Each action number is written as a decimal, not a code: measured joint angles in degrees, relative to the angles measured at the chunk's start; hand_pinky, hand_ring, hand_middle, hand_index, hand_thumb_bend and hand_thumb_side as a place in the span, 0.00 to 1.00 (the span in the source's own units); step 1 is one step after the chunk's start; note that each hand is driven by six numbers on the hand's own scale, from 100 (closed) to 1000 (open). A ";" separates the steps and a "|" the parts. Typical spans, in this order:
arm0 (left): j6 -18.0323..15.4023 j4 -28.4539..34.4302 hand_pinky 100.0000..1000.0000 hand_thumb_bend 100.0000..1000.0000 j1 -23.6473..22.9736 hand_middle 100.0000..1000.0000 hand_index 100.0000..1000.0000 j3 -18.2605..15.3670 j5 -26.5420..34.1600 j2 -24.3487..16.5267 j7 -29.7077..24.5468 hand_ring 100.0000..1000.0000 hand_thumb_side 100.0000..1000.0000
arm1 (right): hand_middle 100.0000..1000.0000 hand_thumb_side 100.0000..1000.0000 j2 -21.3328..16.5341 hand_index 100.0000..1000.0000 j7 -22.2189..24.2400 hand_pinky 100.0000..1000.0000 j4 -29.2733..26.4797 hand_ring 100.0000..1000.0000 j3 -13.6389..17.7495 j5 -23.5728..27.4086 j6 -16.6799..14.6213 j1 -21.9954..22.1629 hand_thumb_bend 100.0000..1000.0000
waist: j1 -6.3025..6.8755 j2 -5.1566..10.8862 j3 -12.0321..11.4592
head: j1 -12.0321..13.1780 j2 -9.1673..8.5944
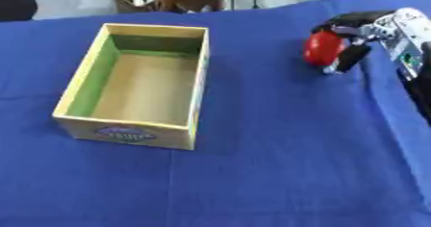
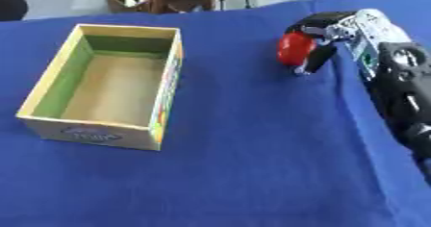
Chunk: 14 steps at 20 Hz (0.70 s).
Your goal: Pick up objects on the table and place them in the box.
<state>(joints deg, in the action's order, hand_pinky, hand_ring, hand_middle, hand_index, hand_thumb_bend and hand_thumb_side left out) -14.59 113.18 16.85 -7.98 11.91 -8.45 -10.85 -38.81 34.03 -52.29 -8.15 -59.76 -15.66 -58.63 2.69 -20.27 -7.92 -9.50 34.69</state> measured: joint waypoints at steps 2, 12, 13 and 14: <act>0.01 0.00 0.00 0.00 0.00 0.28 0.65 0.00 0.07 0.00 -0.02 0.16 0.71 | 0.79 0.32 0.00 0.88 -1.29 0.33 -0.02 0.62 -0.01 0.15 -0.06 0.12 0.19 | 0.00 -0.05 -0.11 | -0.01 0.00; 0.03 0.00 0.00 0.00 0.15 0.28 0.65 0.01 0.09 0.42 -0.20 0.16 0.70 | 0.67 0.24 0.00 0.65 -8.05 0.24 0.05 0.55 -0.39 0.11 -0.04 0.15 0.00 | -0.04 -0.19 -0.22 | -0.15 -0.02; 0.03 0.00 0.00 0.00 0.16 0.28 0.65 0.01 0.09 0.42 -0.20 0.16 0.70 | 0.66 0.22 0.00 0.63 -8.39 0.24 0.06 0.54 -0.39 0.11 0.00 0.15 0.00 | -0.04 -0.21 -0.22 | -0.15 -0.02; 0.03 0.00 0.00 0.00 0.16 0.28 0.65 0.01 0.09 0.42 -0.21 0.16 0.70 | 0.65 0.22 0.00 0.63 -8.71 0.24 0.06 0.54 -0.39 0.11 0.05 0.15 0.00 | -0.05 -0.23 -0.22 | -0.16 -0.02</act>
<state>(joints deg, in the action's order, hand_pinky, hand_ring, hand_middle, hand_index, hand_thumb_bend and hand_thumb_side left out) -14.56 113.18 17.01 -7.98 12.01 -8.03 -11.06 -38.81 25.31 -52.22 -8.55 -59.65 -15.62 -58.48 2.64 -20.50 -8.15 -9.65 34.67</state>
